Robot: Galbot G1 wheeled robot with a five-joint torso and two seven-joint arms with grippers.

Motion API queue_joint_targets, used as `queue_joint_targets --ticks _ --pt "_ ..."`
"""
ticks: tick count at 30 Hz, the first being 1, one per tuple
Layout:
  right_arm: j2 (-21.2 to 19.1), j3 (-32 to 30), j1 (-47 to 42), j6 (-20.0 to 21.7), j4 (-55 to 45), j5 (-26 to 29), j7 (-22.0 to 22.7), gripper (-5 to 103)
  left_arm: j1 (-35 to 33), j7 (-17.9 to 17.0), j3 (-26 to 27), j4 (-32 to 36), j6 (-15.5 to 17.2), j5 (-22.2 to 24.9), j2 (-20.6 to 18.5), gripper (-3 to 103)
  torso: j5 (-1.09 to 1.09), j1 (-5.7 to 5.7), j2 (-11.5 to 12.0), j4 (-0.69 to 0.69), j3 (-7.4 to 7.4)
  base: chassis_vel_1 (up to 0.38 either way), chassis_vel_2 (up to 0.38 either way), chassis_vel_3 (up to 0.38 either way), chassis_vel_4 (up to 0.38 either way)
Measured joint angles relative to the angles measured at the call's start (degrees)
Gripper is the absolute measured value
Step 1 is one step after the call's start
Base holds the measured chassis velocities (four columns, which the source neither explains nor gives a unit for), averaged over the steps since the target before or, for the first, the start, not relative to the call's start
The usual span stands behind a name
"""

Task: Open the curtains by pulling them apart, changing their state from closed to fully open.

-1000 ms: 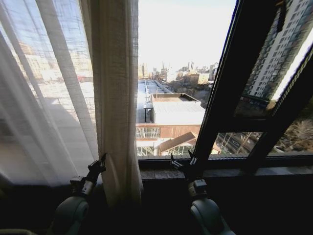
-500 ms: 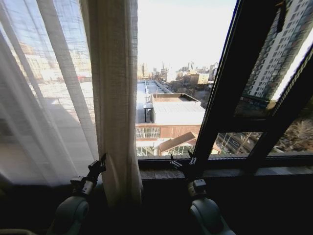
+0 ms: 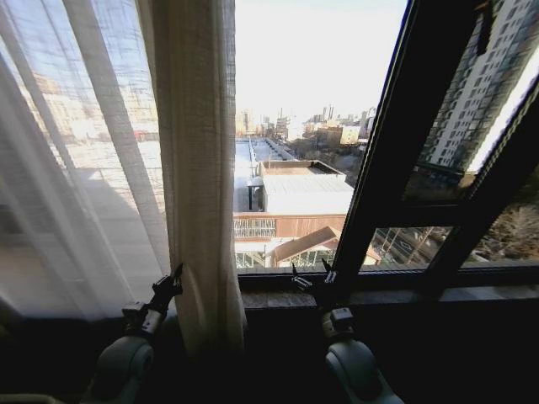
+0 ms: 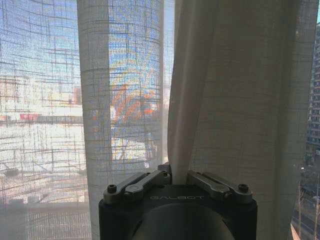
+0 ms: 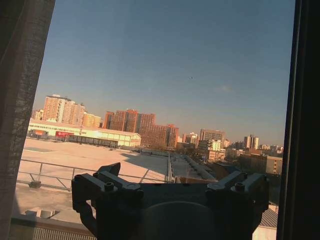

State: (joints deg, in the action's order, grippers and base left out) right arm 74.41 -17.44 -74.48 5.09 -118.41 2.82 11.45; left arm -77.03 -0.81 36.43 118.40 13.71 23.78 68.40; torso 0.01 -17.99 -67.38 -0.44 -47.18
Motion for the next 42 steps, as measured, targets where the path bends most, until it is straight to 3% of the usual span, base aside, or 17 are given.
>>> queue_joint_targets --ticks 16,22,24,25,27,29,31,33,38,40,42 --pt "-0.2 -0.2 -0.7 -0.3 -1.0 0.0 0.2 100 -0.6 0.0 0.0 0.8 0.0 0.0 0.7 0 0.0 0.0 0.0 0.0 0.0 0.054 0.062 -0.057 -0.056" --pt "-0.1 0.1 -0.8 -2.5 -0.5 0.2 0.2 100 0.3 -0.9 -0.1 -0.3 0.0 0.0 0.8 0 0.0 0.0 0.0 0.0 0.0 0.0 0.0 0.0 0.0" --pt "-0.2 0.2 -0.8 -2.7 -0.5 0.2 0.2 100 1.7 -4.9 1.0 -1.8 0.2 0.0 1.4 0 0.0 0.0 0.0 -0.02 0.0 0.0 0.0 0.0 0.0" --pt "-0.4 0.3 -0.6 -2.8 -0.6 0.3 0.2 100 3.0 -8.8 2.8 -3.0 0.6 0.0 1.8 0 0.0 0.0 0.0 -0.02 0.0 0.0 0.0 0.0 0.0" --pt "-0.5 0.3 -0.5 -2.8 -0.6 0.3 0.2 100 3.6 -10.6 3.9 -3.5 0.9 0.0 2.0 0 0.0 0.0 0.0 -0.02 0.0 0.0 0.0 0.0 0.0" --pt "-0.7 0.1 -0.4 -3.0 -0.6 0.4 0.1 100 5.5 -17.0 8.7 -5.2 2.4 0.5 2.0 0 -0.02 -0.01 0.0 -0.01 0.0 0.0 0.0 0.0 0.0" --pt "-0.7 0.1 -0.4 -3.1 -0.5 0.4 0.1 100 5.9 -18.6 10.3 -5.6 2.9 0.6 1.7 0 -0.03 -0.01 0.0 -0.02 0.0 0.0 0.0 0.0 0.0" --pt "-0.4 0.4 -0.4 -3.8 0.2 0.4 0.0 100 6.3 -23.8 15.4 -7.0 4.1 0.8 0.7 0 -0.01 -0.01 0.0 0.02 0.0 0.0 0.0 0.0 0.0" --pt "0.0 1.1 -0.2 -4.0 0.7 0.4 -0.2 100 5.3 -27.4 18.5 -7.7 4.7 0.5 0.3 0 -0.01 0.0 0.0 0.01 0.0 0.0 0.0 0.0 0.0" --pt "0.0 1.2 0.0 -4.0 0.9 0.4 -0.2 100 4.7 -27.1 18.5 -7.4 4.8 0.3 0.3 0 -0.02 0.0 0.0 0.01 0.0 0.0 0.0 0.0 0.0" --pt "0.0 1.3 0.2 -4.1 1.0 0.4 -0.2 100 3.1 -23.4 17.5 -5.4 5.0 0.2 1.0 0 -0.02 -0.01 0.0 0.01 -0.01 0.0 0.0 0.0 0.0"
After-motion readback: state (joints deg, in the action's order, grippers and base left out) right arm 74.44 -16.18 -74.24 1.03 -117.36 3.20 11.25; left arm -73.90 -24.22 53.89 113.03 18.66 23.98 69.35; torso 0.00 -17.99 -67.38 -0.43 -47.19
